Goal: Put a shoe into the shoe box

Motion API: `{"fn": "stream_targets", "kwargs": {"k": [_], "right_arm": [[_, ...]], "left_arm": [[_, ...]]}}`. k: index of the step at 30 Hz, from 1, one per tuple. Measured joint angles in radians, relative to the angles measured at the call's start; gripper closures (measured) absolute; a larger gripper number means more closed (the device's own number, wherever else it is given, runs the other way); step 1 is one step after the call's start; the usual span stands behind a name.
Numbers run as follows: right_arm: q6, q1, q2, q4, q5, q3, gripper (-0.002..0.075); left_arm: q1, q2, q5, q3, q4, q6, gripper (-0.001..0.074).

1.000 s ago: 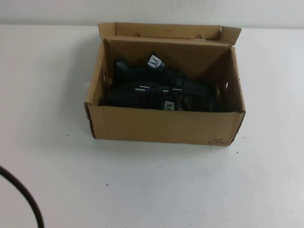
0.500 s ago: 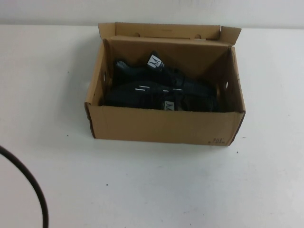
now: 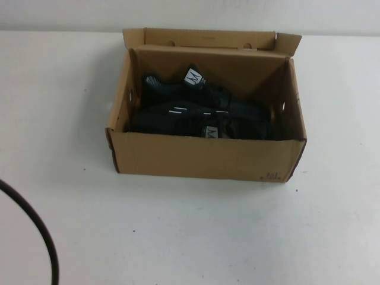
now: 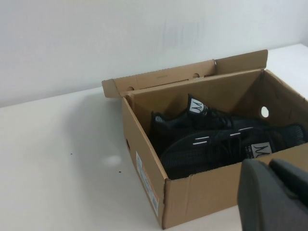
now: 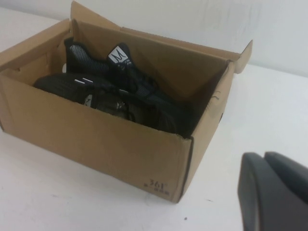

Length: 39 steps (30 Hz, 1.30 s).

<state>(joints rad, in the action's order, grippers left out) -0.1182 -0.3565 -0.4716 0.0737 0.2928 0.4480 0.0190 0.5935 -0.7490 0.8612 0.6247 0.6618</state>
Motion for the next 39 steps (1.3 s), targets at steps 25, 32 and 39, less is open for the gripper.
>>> {"fn": "stream_targets", "kwargs": {"k": [25,32,39], "right_arm": [[0.002,0.0,0.0,-0.002,0.0,0.0,0.0741],[0.002,0.0,0.0,-0.002,0.0,0.0,0.0743],[0.002,0.0,0.0,-0.002,0.0,0.0,0.0743]], "left_arm": [[0.0,0.0,0.0,0.0,-0.002,-0.002,0.0736],[0.029,-0.028,0.014,0.0,-0.029,-0.002,0.0736],[0.109,-0.204,0.142,-0.075,-0.042,-0.002,0.0736]]}}
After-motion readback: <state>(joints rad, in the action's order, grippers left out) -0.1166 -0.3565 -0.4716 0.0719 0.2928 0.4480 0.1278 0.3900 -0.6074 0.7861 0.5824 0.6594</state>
